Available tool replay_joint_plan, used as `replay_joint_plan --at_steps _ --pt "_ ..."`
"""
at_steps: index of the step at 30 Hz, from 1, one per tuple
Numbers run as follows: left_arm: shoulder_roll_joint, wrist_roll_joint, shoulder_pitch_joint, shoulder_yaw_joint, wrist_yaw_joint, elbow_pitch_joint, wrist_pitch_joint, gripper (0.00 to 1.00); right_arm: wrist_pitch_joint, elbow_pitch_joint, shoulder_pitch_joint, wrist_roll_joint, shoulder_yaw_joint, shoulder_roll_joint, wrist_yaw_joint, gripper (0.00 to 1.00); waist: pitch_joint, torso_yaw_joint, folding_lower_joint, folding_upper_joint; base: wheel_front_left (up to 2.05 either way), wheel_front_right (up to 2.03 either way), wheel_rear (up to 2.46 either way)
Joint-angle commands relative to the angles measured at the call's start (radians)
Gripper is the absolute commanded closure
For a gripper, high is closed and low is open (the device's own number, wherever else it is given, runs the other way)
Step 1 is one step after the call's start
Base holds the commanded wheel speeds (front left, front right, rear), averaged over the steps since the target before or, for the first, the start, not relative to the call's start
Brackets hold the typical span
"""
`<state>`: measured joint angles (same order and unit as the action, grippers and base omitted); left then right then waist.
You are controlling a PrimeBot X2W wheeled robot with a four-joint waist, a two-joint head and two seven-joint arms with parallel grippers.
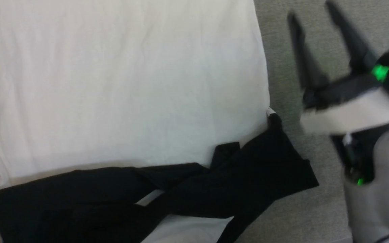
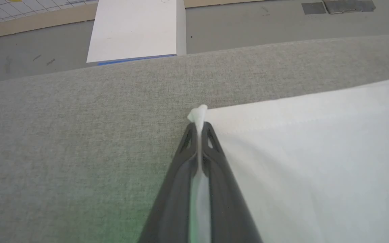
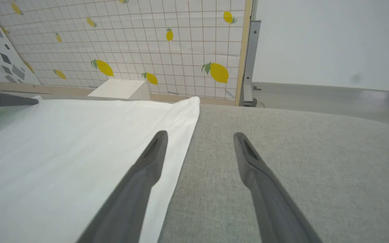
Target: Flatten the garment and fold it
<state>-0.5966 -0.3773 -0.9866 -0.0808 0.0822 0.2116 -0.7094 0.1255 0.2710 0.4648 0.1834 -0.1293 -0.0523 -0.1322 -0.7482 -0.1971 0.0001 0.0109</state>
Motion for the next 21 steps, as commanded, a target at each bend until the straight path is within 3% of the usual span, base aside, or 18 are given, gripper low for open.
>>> replay_joint_plan --at_steps 1,6,10,12,21 --pt "0.012 0.018 -0.013 -0.015 -0.010 0.008 0.024 1.00 0.018 0.003 0.090 -0.016 0.008 0.002 0.002 0.00 -0.004 0.028 -0.0001 -0.0109 0.00 0.00 0.00" --pt "0.053 0.016 -0.050 -0.047 -0.033 0.023 0.088 1.00 0.142 -0.140 0.362 -0.012 0.017 0.002 0.002 0.00 -0.016 0.075 -0.0001 -0.0109 0.00 0.00 0.00" --pt "0.092 0.005 -0.083 -0.074 -0.060 0.037 0.134 1.00 0.277 -0.355 0.562 0.006 0.058 0.002 0.002 0.00 -0.030 0.121 -0.0001 -0.0109 0.00 0.00 0.00" --pt "0.124 -0.001 -0.106 -0.093 -0.077 0.051 0.179 1.00 0.418 -0.526 0.667 -0.011 0.101 0.002 0.002 0.00 -0.036 0.155 -0.0001 -0.0109 0.00 0.00 0.00" --pt "0.195 -0.012 -0.164 -0.140 -0.114 0.108 0.262 1.00 0.613 -0.743 0.848 -0.189 0.178 0.002 0.002 0.00 -0.062 0.229 -0.0001 -0.0109 0.00 0.00 0.00"
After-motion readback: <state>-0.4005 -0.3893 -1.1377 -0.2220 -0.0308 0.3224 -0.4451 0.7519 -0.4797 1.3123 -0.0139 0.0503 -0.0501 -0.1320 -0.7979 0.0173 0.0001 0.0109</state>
